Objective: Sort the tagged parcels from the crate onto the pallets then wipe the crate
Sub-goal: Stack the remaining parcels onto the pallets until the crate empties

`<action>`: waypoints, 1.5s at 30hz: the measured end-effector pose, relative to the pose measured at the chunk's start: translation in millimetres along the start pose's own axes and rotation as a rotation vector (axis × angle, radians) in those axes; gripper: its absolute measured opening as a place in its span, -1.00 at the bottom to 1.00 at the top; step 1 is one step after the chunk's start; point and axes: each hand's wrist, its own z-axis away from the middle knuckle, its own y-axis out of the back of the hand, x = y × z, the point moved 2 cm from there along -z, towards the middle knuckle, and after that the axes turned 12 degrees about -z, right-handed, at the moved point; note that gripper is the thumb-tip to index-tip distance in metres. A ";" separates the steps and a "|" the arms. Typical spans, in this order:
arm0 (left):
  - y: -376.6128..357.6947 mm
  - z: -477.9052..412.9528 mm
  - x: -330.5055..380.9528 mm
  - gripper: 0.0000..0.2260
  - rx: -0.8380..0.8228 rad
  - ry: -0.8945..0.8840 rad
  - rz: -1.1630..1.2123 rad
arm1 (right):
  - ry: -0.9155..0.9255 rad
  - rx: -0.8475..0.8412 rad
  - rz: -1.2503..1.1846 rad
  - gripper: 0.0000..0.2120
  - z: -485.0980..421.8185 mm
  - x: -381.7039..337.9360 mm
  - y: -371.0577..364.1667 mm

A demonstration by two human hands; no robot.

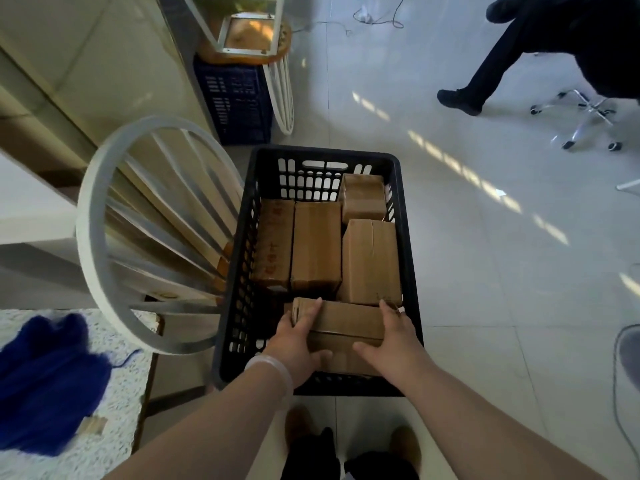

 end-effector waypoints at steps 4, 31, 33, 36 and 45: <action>8.9 6.4 -1.2 -0.16 0.062 0.002 0.057 | 0.028 0.060 -0.043 -0.12 5.9 -8.4 6.9; 133.7 133.2 72.6 -0.40 0.729 0.100 0.616 | 0.269 0.011 -0.736 -0.43 87.8 -112.4 94.6; 135.4 138.1 76.6 -0.34 0.705 0.082 0.647 | 0.287 -0.006 -0.691 -0.29 92.4 -111.6 102.1; 137.4 145.6 84.6 -0.15 0.661 0.086 0.612 | 0.306 -0.026 -0.581 -0.19 96.7 -108.9 115.6; 131.5 156.8 103.6 -0.22 0.704 0.089 0.697 | 0.392 -0.022 -0.491 -0.29 103.3 -104.1 138.1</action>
